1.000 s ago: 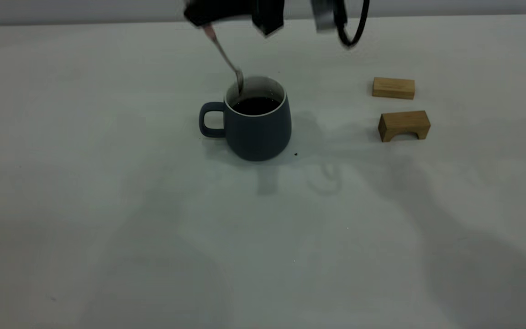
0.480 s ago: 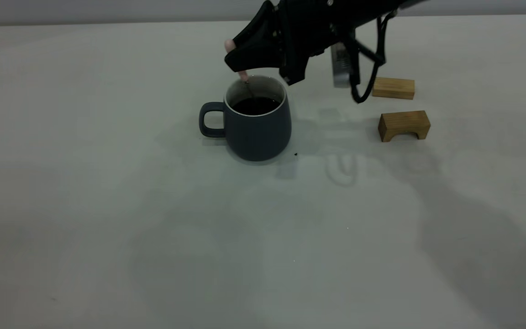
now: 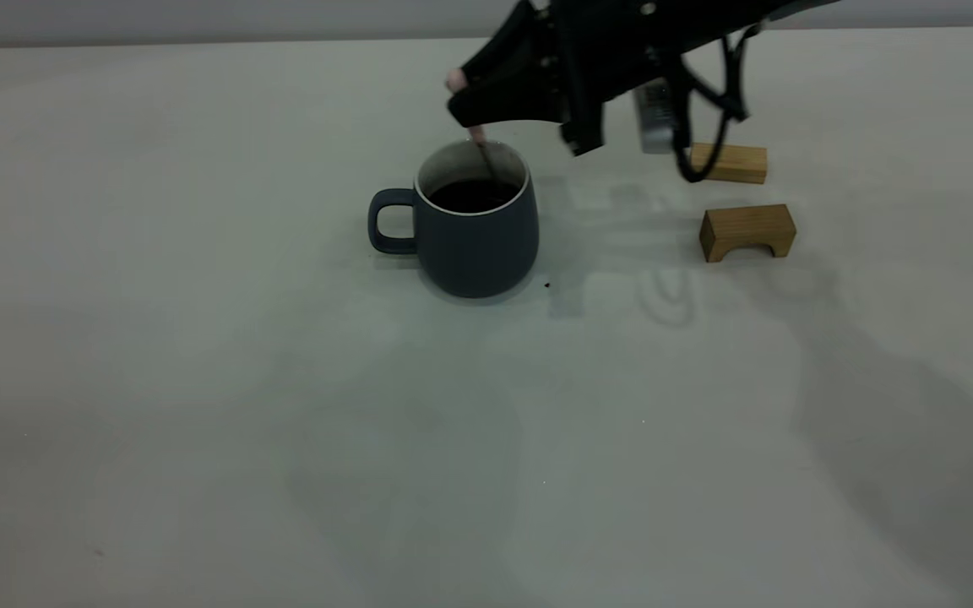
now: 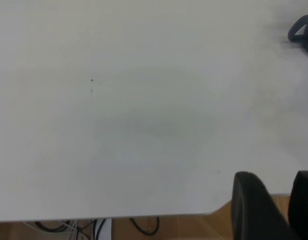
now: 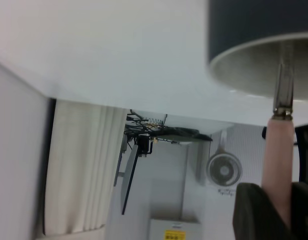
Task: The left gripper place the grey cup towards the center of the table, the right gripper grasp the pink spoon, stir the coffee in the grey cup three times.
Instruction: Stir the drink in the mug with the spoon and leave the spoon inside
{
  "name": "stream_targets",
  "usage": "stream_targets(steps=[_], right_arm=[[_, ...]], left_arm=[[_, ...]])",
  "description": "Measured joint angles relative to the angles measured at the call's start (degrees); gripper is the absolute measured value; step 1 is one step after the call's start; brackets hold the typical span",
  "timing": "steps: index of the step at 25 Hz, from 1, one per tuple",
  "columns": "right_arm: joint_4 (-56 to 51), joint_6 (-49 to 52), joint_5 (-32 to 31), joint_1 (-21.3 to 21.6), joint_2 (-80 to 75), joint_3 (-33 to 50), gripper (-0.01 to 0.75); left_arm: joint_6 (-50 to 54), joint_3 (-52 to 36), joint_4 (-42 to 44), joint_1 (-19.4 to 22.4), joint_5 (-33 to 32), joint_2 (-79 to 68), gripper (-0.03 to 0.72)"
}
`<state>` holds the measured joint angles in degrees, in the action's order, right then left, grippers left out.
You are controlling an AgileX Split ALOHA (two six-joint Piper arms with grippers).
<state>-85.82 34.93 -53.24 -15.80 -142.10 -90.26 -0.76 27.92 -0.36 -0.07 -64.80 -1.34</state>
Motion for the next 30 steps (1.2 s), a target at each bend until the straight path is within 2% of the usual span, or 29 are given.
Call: stream_targets(steps=[4, 7, 10, 13, 16, 18, 24, 30], right_arm=[[2.0, 8.6, -2.6, 0.3, 0.0, 0.0, 0.135], [1.3, 10.5, -3.1, -0.5, 0.0, 0.0, 0.135], [-2.2, 9.0, -3.1, -1.7, 0.0, 0.0, 0.135], [-5.1, 2.6, -2.6, -2.6, 0.0, 0.0, 0.135], [-5.9, -4.8, -1.3, -2.5, 0.0, 0.0, 0.135], [-4.3, -6.3, -0.9, -1.8, 0.0, 0.0, 0.135], [3.6, -1.0, -3.9, 1.4, 0.0, 0.0, 0.135], [3.7, 3.9, -7.2, 0.3, 0.0, 0.0, 0.135]], left_arm=[[0.0, 0.0, 0.0, 0.0, 0.0, 0.0, 0.247], [0.0, 0.0, 0.0, 0.0, 0.0, 0.0, 0.247], [0.0, 0.0, 0.0, 0.0, 0.0, 0.0, 0.247], [0.0, 0.0, 0.0, 0.0, 0.0, 0.0, 0.247], [0.0, 0.0, 0.0, 0.0, 0.0, 0.0, 0.247], [0.0, 0.0, 0.0, 0.0, 0.0, 0.0, 0.247], [0.0, 0.0, 0.0, 0.0, 0.0, 0.0, 0.247], [0.0, 0.0, 0.0, 0.0, 0.0, 0.0, 0.247]])
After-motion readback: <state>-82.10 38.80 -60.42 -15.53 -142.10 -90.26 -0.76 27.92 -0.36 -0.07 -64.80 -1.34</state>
